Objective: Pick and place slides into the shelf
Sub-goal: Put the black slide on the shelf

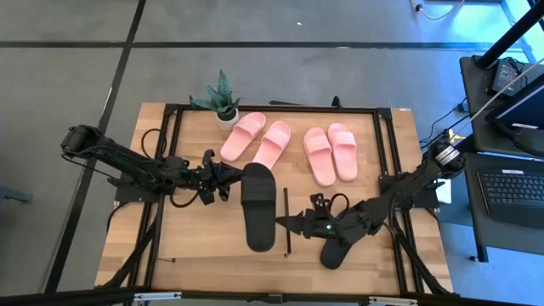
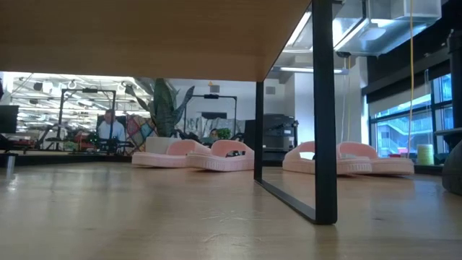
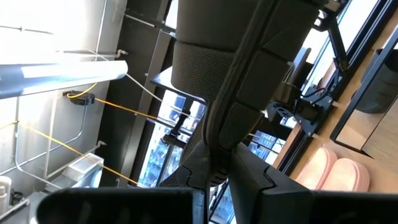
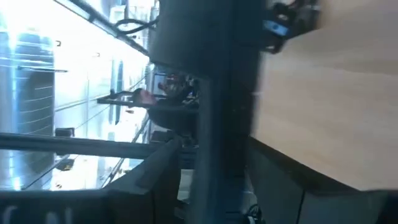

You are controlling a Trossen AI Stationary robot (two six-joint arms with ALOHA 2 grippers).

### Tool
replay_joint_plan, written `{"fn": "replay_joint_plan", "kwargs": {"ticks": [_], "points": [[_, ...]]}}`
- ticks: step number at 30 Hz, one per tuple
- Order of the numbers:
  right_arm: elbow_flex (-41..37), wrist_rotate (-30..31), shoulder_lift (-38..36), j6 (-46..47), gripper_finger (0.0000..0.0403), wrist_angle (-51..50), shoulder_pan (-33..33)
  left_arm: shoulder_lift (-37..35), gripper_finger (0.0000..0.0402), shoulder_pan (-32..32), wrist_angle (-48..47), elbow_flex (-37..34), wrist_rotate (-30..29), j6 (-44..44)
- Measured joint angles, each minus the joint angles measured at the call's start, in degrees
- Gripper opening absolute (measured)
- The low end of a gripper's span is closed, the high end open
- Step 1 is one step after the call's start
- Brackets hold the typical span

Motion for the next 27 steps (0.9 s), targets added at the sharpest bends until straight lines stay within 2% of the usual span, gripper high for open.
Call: {"fn": "replay_joint_plan", "kwargs": {"ticks": [6, 22, 27], "points": [[2.2, -2.2, 1.8, -2.5, 0.0180, -0.2, -0.3, 0.0, 0.0027, 0.0, 0.0, 0.0, 0.1, 0.0], [2.3, -8.1, 3.7, 1.2, 0.0180, -0.4, -1.2, 0.0, 0.0035, 0.0, -0.2, 0.0, -0.2, -0.1], [2.3, -9.1, 3.8, 1.2, 0.0180, -0.3, -1.1, 0.0, 0.0035, 0.1, -0.2, 0.0, -2.3, -0.2]]}}
